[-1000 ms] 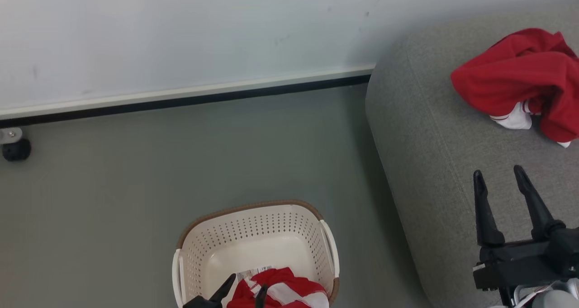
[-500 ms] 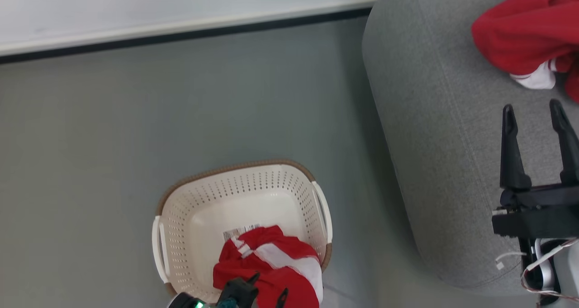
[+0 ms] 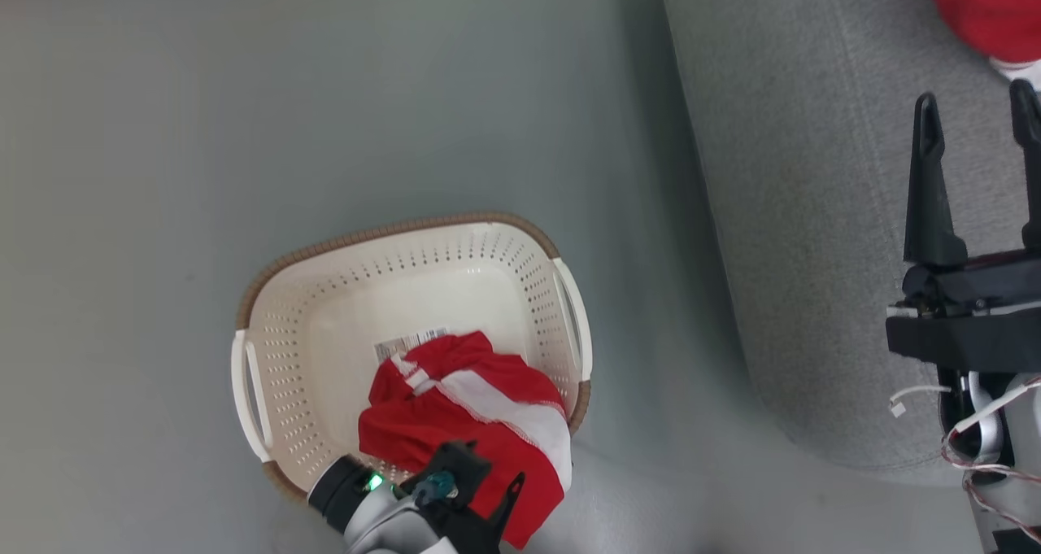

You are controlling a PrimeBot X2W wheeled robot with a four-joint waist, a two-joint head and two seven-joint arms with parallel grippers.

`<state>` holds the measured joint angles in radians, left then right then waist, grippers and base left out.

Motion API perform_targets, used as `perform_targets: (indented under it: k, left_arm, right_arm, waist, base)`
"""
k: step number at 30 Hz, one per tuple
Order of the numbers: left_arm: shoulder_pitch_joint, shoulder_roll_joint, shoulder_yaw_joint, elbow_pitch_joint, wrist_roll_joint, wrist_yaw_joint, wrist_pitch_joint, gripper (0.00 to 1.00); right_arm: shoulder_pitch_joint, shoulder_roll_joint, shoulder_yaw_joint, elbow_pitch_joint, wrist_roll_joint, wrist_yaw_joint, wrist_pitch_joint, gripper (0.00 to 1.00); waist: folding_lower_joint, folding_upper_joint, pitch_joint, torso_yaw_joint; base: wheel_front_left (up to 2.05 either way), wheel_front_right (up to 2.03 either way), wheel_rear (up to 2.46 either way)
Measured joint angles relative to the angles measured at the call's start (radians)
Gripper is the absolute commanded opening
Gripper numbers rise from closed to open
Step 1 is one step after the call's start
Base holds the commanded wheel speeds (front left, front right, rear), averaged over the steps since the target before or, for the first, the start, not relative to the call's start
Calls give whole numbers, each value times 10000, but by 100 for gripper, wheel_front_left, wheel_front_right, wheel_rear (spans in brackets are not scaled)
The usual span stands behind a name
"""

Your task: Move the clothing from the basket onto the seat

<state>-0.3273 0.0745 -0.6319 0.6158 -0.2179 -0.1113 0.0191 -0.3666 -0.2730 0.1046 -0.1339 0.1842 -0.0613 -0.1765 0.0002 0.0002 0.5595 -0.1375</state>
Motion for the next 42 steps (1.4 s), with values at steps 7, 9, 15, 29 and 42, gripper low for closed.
perform_targets:
  k: [7,9,15,29,42]
  left_arm:
    - [-847,-61,-380,577,272,-46,199,100]
    - [-1048,-63,-405,702,272,-46,203,100]
    - [-1862,-77,-462,1101,274,-121,236,100]
    - [-2795,-132,-608,2115,255,-134,54,100]
    - [-3241,-165,-811,2754,115,-198,-424,0]
  right_arm:
    - [-599,19,23,-194,0,2,4,100]
    - [-723,29,17,-238,0,2,2,100]
    - [-1090,21,-153,-349,0,-2,-12,100]
    - [-1592,123,-159,58,-35,-46,-288,100]
    - [-1799,199,-148,594,-90,-88,-497,100]
  waist:
    - [0,0,928,-93]
    - [0,0,1189,-121]
    - [-1,-1,1984,-185]
    - [-1,-1,3041,-157]
    - [-2,-2,2974,-126]
  base:
    - [0,0,0]
    - [0,0,0]
    - [0,0,0]
    - [0,0,0]
    - [0,0,0]
